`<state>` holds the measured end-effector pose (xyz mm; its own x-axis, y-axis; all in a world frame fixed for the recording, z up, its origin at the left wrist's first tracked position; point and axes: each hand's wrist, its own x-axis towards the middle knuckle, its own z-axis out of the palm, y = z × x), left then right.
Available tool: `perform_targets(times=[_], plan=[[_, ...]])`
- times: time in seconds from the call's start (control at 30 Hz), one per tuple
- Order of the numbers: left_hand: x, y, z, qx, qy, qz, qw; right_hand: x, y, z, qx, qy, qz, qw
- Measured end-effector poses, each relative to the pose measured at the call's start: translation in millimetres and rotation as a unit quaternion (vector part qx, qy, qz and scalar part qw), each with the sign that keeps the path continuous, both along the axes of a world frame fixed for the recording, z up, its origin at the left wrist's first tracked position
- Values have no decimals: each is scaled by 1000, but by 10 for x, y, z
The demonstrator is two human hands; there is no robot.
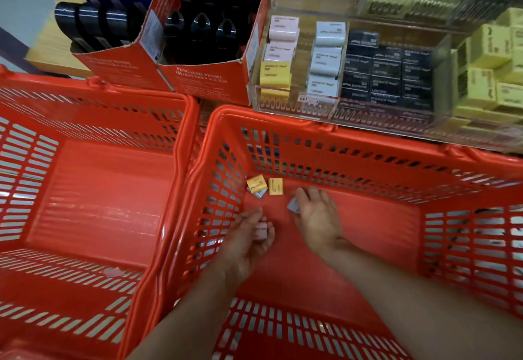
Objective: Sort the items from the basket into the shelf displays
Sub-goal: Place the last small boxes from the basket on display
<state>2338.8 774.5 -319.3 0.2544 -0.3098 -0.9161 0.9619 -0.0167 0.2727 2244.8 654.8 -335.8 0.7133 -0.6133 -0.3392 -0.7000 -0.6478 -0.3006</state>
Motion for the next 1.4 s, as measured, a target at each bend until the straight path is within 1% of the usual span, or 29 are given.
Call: perform_targets(times=[0.03, 0.07, 0.1, 0.13, 0.2, 0.27, 0.3, 0.37, 0.43, 0.47, 0.5, 0.53, 0.57, 0.6, 0.67, 0.73, 0.77, 0.8, 0.83, 0.87, 0.9, 0.93, 0.97, 1.03, 1.1, 1.17, 1.23, 1.33, 1.4], plan=[[4, -21, 9, 4, 9, -1, 1000, -50, 2, 5, 59, -55, -61, 995], [6, -46, 24, 1, 14, -7, 1000, -83, 15, 37, 129, -119, -121, 977], [8, -64, 37, -7, 15, -19, 1000, -94, 43, 96, 192, -182, -159, 951], [7, -84, 55, -27, 14, -38, 999, -85, 80, 167, 229, -231, -161, 932], [0, -99, 102, -91, 12, -87, 992, -49, 186, 289, 269, -273, -123, 915], [-10, -93, 147, -130, 3, -102, 986, 8, 253, 385, 283, -278, -87, 914], [-15, -89, 143, -129, -9, -98, 987, 24, 248, 408, 281, -275, -71, 917], [-12, -86, 97, -73, -46, -72, 994, 39, 167, 416, 264, -282, -49, 921], [-9, -68, 12, -5, -59, -43, 997, 41, 84, 397, 237, -292, -62, 924], [-11, -63, -13, 9, -50, -30, 998, 39, 45, 370, 223, -268, -63, 935], [-20, -58, -29, 14, -38, -22, 999, 49, 14, 344, 200, -218, -41, 954], [-27, -53, -47, 15, -26, -16, 999, 78, -9, 302, 166, -154, 2, 974], [-32, -44, -66, 14, -18, -10, 1000, 124, -30, 239, 132, -102, 47, 985], [-36, -36, -75, 14, -15, -2, 1000, 184, -50, 180, 99, -68, 82, 989], [-39, -22, -96, 10, -14, 17, 1000, 285, -79, 89, 33, -32, 115, 992], [-38, -10, -105, -6, -14, 28, 999, 322, -61, 9, -25, -1, 123, 992], [-36, 2, -103, -12, -16, 28, 999, 309, -38, -16, -37, 16, 114, 993], [-34, 10, -109, -16, -18, 26, 999, 283, -16, -37, -34, 17, 92, 995], [-32, 20, -112, -21, -21, 22, 999, 242, 5, -55, -8, -11, 50, 999], [-34, 22, -112, -27, -25, 15, 999, 197, 24, -57, 39, -64, -10, 997], [-35, 26, -109, -32, -31, 7, 999, 154, 39, -35, 99, -124, -67, 985], [-43, 31, -113, -33, -40, -1, 999, 103, 58, 10, 161, -179, -108, 965], [-53, 32, -105, -35, -48, -6, 998, 56, 78, 69, 206, -218, -124, 946], [-55, 21, -62, -57, -48, -6, 997, -25, 109, 198, 253, -261, -122, 923], [-44, 16, -19, -101, -32, 8, 994, -58, 120, 334, 269, -285, -124, 911], [-31, 25, 22, -146, -16, 21, 989, -49, 116, 451, 265, -307, -124, 906], [-50, 29, 72, -175, -8, 16, 984, -13, 116, 571, 268, -310, -108, 906], [-85, 45, 94, -172, -31, -18, 985, 1, 148, 637, 320, -286, -30, 903], [-93, 48, 91, -141, -44, -17, 989, 0, 120, 633, 318, -276, 12, 907]])
